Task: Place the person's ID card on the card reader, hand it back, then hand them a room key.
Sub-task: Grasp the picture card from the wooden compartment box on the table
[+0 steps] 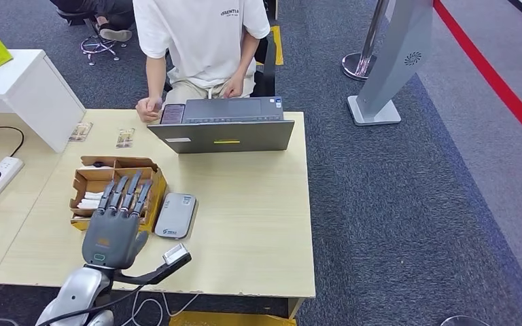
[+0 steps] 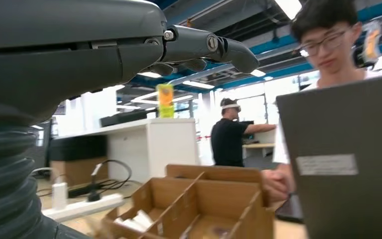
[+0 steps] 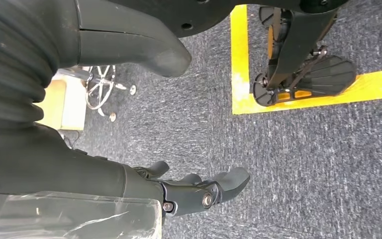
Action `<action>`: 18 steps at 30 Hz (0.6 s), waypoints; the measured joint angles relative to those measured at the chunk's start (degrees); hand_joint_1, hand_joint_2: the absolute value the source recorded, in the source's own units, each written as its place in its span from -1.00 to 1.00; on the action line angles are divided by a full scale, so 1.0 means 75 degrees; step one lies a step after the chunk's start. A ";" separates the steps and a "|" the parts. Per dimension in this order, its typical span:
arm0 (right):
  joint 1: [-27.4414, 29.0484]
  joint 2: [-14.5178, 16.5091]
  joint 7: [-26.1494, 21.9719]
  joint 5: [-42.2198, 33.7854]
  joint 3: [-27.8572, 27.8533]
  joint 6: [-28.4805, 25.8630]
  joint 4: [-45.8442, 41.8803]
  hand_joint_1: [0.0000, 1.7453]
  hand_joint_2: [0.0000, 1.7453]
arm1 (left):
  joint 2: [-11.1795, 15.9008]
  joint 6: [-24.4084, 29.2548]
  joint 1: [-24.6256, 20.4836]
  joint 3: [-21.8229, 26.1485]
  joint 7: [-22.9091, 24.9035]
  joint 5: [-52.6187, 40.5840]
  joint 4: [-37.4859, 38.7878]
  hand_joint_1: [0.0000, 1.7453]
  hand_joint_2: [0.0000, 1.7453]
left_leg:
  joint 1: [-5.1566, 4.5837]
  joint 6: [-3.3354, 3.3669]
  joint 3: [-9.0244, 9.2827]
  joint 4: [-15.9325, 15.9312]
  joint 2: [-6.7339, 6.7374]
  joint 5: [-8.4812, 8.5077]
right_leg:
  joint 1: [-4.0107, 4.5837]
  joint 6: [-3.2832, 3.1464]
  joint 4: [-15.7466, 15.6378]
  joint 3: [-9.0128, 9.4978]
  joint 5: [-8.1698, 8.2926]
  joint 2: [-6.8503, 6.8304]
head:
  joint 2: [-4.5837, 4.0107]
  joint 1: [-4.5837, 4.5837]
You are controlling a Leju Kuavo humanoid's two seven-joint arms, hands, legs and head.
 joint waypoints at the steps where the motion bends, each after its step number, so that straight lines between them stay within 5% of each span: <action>1: -0.0001 0.0000 0.0001 0.0019 -0.0019 0.0001 -0.0001 -1.00 1.00 | -0.0074 0.0037 0.0130 0.0166 -0.0027 -0.0011 0.0020 -1.00 1.00 | 0.0000 0.0000 -0.0001 0.0000 -0.0001 0.0000 | 0.0000 0.0000 0.0000 0.0000 0.0000 -0.0001 | 0.0000 0.0000; 8: -0.0003 0.0000 0.0011 0.0153 -0.0085 0.0015 -0.0009 -1.00 1.00 | -0.0653 0.0417 0.0700 0.1058 -0.0189 -0.0100 0.0342 -1.00 1.00 | 0.0000 0.0000 -0.0003 0.0000 -0.0005 0.0000 | 0.0000 0.0001 -0.0001 0.0002 0.0000 -0.0007 | 0.0000 0.0001; 18: -0.0013 0.0000 0.0042 0.0459 -0.0085 0.0061 -0.0020 -1.00 1.00 | -0.1403 0.1004 0.0269 0.1817 -0.0443 -0.0672 0.0828 -1.00 1.00 | 0.0000 0.0002 -0.0001 0.0002 -0.0011 0.0004 | 0.0000 0.0005 -0.0001 0.0007 0.0006 -0.0012 | 0.0000 0.0001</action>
